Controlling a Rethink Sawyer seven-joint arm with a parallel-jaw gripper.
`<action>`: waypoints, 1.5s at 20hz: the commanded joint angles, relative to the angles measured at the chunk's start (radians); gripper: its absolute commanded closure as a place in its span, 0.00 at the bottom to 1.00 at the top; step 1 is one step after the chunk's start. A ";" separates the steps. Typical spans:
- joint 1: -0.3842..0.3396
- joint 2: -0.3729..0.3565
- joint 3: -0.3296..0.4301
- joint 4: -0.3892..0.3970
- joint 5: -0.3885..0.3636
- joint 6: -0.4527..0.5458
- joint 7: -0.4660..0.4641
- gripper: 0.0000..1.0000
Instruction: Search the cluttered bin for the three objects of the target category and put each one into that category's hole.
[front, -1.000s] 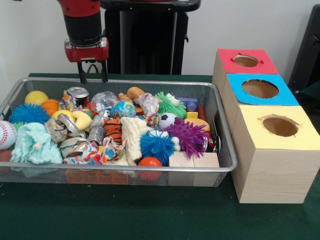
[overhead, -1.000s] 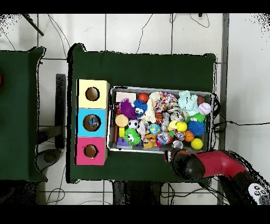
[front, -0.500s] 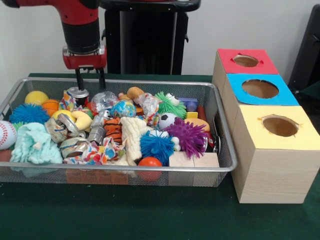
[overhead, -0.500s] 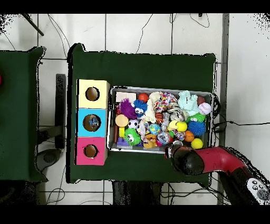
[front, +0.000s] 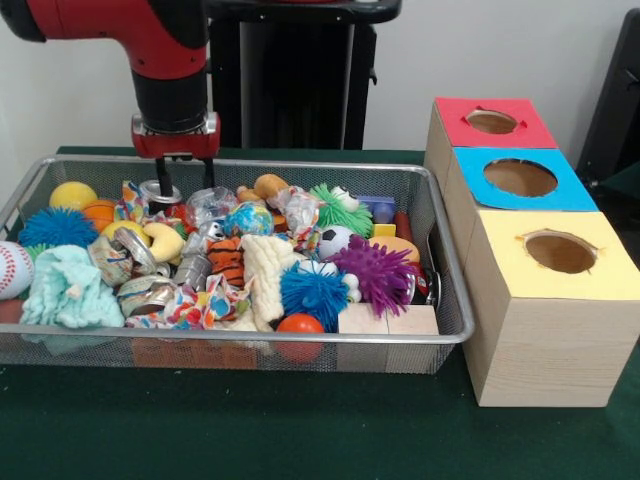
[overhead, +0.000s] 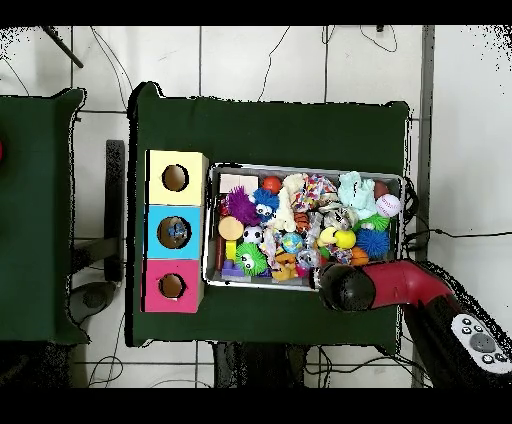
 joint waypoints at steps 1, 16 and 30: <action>0.062 0.164 -0.057 -0.209 -0.028 -0.105 0.129 0.00; 0.076 -0.044 -0.018 -0.070 0.173 -0.036 0.062 0.00; 0.088 -0.082 0.012 -0.104 0.280 0.058 -0.054 0.00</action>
